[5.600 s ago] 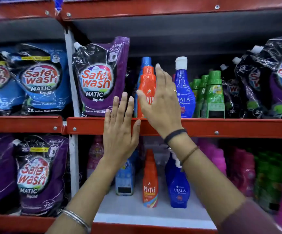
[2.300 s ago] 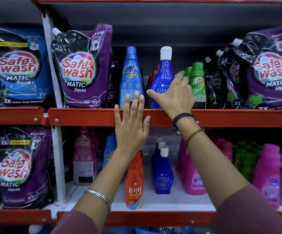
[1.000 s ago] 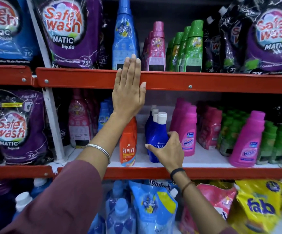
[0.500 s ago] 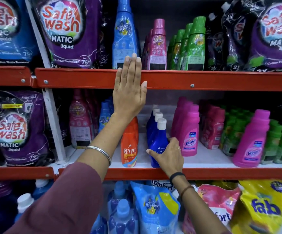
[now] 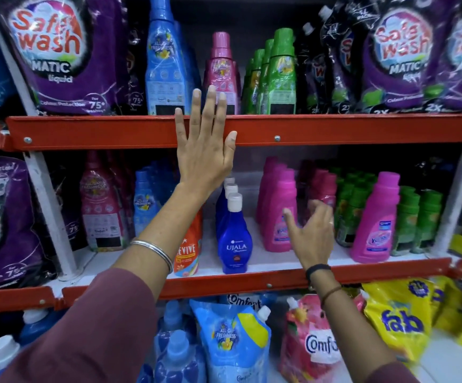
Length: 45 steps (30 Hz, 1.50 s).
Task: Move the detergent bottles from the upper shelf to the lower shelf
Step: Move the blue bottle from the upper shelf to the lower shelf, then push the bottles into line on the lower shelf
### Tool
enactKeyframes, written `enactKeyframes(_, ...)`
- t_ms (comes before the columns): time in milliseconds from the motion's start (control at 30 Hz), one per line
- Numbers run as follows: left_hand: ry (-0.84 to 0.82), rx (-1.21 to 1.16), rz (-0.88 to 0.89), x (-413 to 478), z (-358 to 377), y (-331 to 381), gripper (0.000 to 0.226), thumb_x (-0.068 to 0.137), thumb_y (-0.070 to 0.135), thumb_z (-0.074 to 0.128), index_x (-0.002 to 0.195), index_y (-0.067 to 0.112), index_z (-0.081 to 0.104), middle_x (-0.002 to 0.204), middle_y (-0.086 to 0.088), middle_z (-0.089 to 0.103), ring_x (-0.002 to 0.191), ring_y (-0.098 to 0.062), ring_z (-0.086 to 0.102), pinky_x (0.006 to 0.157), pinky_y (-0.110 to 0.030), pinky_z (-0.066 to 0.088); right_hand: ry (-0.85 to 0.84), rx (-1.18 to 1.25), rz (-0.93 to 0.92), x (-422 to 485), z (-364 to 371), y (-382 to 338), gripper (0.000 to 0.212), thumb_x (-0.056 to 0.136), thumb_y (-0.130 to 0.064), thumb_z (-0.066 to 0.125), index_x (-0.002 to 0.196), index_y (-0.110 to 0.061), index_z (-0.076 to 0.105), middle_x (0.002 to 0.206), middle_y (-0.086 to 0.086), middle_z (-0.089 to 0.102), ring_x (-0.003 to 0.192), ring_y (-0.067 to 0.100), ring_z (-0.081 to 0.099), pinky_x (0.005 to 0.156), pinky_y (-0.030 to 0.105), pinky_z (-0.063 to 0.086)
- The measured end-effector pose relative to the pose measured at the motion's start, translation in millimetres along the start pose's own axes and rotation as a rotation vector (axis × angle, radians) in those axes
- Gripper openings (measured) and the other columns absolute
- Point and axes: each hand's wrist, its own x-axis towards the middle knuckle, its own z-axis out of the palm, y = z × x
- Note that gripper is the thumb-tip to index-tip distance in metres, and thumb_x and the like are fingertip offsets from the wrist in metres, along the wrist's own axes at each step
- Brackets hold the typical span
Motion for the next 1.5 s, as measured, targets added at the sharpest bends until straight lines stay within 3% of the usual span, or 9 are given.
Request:
enactKeyframes(100, -0.004, 0.002, -0.004, 4.9, 6.4, 14.3, 0.058, 0.101, 0.039, 0.028, 0.152, 0.013, 0.018, 0.160, -0.006, 0.018, 0.148, -0.028, 0.012, 0.117, -0.052, -0.001, 0.187, -0.025, 0.030, 34.9, -23.8, 28.9, 0.052, 0.079, -0.037, 0.066, 0.111, 0.000, 0.049, 0.109, 0.022, 0.054, 0.104, 0.038, 0.049, 0.089, 0.041, 0.035)
enactKeyframes(200, 0.015, 0.010, -0.031, 6.4, 9.8, 18.4, 0.058, 0.101, 0.040, 0.028, 0.152, 0.013, 0.020, 0.159, -0.006, 0.020, 0.148, -0.028, 0.014, 0.117, -0.054, 0.001, 0.246, -0.094, 0.138, 62.2, -43.3, 57.3, 0.062, 0.079, -0.037, 0.064, 0.122, 0.003, 0.042, 0.121, 0.025, 0.048, 0.112, 0.040, 0.044, 0.096, 0.044, 0.032)
enactKeyframes(367, 0.005, 0.018, -0.031, 6.0, 10.4, 16.5, 0.059, 0.101, 0.042, 0.025, 0.153, 0.015, 0.015, 0.161, -0.004, 0.017, 0.148, -0.026, 0.010, 0.117, -0.053, -0.002, 0.161, -0.141, 0.294, 85.4, -59.6, 94.3, 0.075, 0.078, -0.027, 0.068, 0.133, 0.007, 0.030, 0.134, 0.029, 0.039, 0.124, 0.043, 0.038, 0.099, 0.051, 0.034)
enactKeyframes(500, 0.003, 0.024, -0.033, 6.0, 11.3, 15.4, 0.059, 0.101, 0.042, 0.024, 0.153, 0.016, 0.014, 0.161, -0.004, 0.016, 0.148, -0.027, 0.009, 0.117, -0.054, 0.000, 0.045, -0.140, 0.355, 87.8, -62.1, 110.6, 0.063, 0.076, -0.029, 0.071, 0.119, 0.006, 0.041, 0.119, 0.029, 0.051, 0.109, 0.046, 0.052, 0.084, 0.052, 0.044)
enactKeyframes(667, 0.016, 0.016, -0.028, 5.8, 12.0, 16.1, 0.059, 0.101, 0.042, 0.025, 0.153, 0.016, 0.013, 0.160, -0.004, 0.017, 0.148, -0.027, 0.009, 0.117, -0.054, 0.000, 0.063, -0.157, 0.322, 84.4, -70.3, 112.8, 0.066, 0.065, -0.044, 0.078, 0.107, -0.002, 0.048, 0.104, 0.021, 0.059, 0.091, 0.039, 0.060, 0.070, 0.044, 0.046)
enactKeyframes(867, 0.037, 0.021, -0.025, 5.2, 12.9, 14.9, 0.059, 0.101, 0.042, 0.026, 0.152, 0.015, 0.015, 0.160, -0.004, 0.019, 0.148, -0.027, 0.010, 0.117, -0.054, 0.002, 0.048, -0.115, 0.226, 66.9, -63.3, 72.9, 0.074, 0.057, -0.061, 0.076, 0.103, -0.009, 0.050, 0.102, 0.014, 0.064, 0.091, 0.035, 0.062, 0.072, 0.043, 0.049)
enactKeyframes(1067, 0.032, 0.004, 0.006, 3.9, 11.4, 9.6, 0.058, 0.101, 0.041, 0.028, 0.152, 0.015, 0.018, 0.160, -0.004, 0.020, 0.148, -0.025, 0.011, 0.117, -0.053, 0.002, -0.076, -0.079, 0.169, 45.6, -37.3, 19.3, 0.074, 0.057, -0.064, 0.075, 0.100, -0.008, 0.050, 0.103, 0.013, 0.064, 0.093, 0.034, 0.062, 0.065, 0.035, 0.038)
enactKeyframes(1300, 0.035, 0.007, 0.027, 3.7, 11.4, 6.5, 0.058, 0.101, 0.042, 0.028, 0.151, 0.014, 0.022, 0.159, -0.003, 0.024, 0.147, -0.025, 0.015, 0.117, -0.051, 0.002, -0.167, -0.138, 0.127, 21.1, -7.3, -0.7, 0.078, 0.058, -0.066, 0.073, 0.103, -0.008, 0.046, 0.103, 0.013, 0.062, 0.094, 0.032, 0.061, 0.070, 0.041, 0.048)
enactKeyframes(1500, 0.052, 0.002, 0.028, 3.9, 13.2, 6.9, 0.057, 0.101, 0.041, 0.030, 0.151, 0.014, 0.024, 0.158, -0.003, 0.026, 0.147, -0.026, 0.017, 0.117, -0.050, 0.001, -0.184, -0.187, 0.118, 14.4, 2.3, -1.0, 0.079, 0.058, -0.065, 0.073, 0.104, -0.007, 0.045, 0.104, 0.013, 0.061, 0.095, 0.032, 0.060, 0.067, 0.038, 0.045)
